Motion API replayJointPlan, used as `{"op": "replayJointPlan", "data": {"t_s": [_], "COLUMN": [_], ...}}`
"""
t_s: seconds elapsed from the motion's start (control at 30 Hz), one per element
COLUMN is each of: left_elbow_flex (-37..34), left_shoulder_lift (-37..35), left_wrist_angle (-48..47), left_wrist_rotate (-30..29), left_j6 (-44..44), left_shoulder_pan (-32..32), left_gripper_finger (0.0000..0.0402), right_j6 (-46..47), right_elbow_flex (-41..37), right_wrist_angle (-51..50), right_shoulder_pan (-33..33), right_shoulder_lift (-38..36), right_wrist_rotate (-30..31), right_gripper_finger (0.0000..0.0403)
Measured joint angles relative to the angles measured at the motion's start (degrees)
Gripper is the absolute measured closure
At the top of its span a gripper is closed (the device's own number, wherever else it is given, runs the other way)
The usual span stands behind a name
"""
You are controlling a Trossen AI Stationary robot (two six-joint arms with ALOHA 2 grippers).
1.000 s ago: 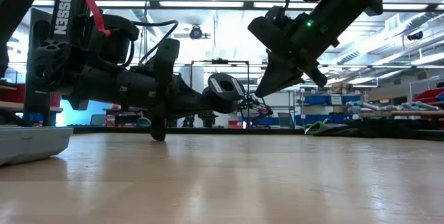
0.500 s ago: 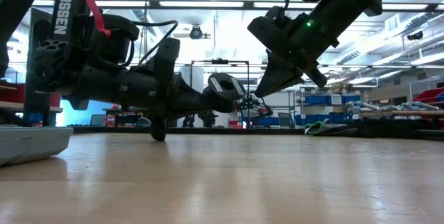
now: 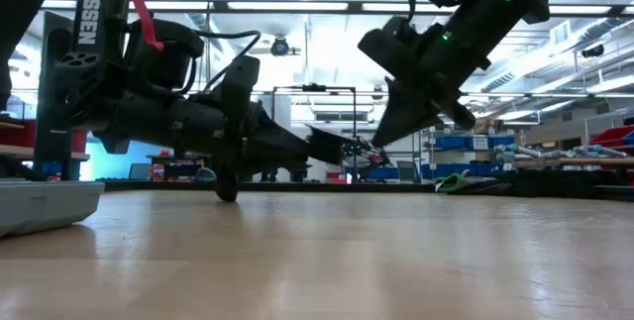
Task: Coil cords
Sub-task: Coil the black wire onto the spool, then uncoil the black wire from the spool
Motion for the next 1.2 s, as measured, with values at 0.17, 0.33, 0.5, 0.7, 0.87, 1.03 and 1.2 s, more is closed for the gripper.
{"op": "replayJointPlan", "data": {"t_s": [0.17,0.33,0.5,0.7,0.87,1.03,1.2], "left_elbow_flex": [0.00,-0.09,-0.41,-3.06,-3.30,-3.30,-3.23], "left_shoulder_lift": [-0.28,-0.32,-1.33,-7.05,-8.96,-9.04,-9.13], "left_wrist_angle": [-2.82,-3.56,-4.29,-7.55,-8.85,-8.70,-8.23], "left_wrist_rotate": [5.09,9.58,11.92,13.24,12.66,13.06,13.60], "left_j6": [-1.37,-1.67,-1.52,-0.50,0.93,1.68,1.84], "left_shoulder_pan": [1.48,2.63,3.54,4.57,4.76,4.83,4.83], "left_gripper_finger": [0.0324,0.0324,0.0324,0.0324,0.0324,0.0324,0.0324], "right_j6": [3.51,4.67,4.74,3.19,2.48,1.82,-0.05], "right_elbow_flex": [0.00,0.00,0.00,0.00,0.00,0.02,0.02], "right_wrist_angle": [-4.73,-5.93,-6.12,-7.33,-7.40,-7.46,-7.66], "right_shoulder_pan": [0.00,0.00,0.01,0.72,1.13,1.75,2.19], "right_shoulder_lift": [0.00,0.00,0.00,0.00,0.00,0.00,0.00], "right_wrist_rotate": [-2.19,-3.19,-4.37,-4.43,-4.40,-3.96,-3.93], "right_gripper_finger": [0.0403,0.0403,0.0403,0.0401,0.0390,0.0370,0.0338]}}
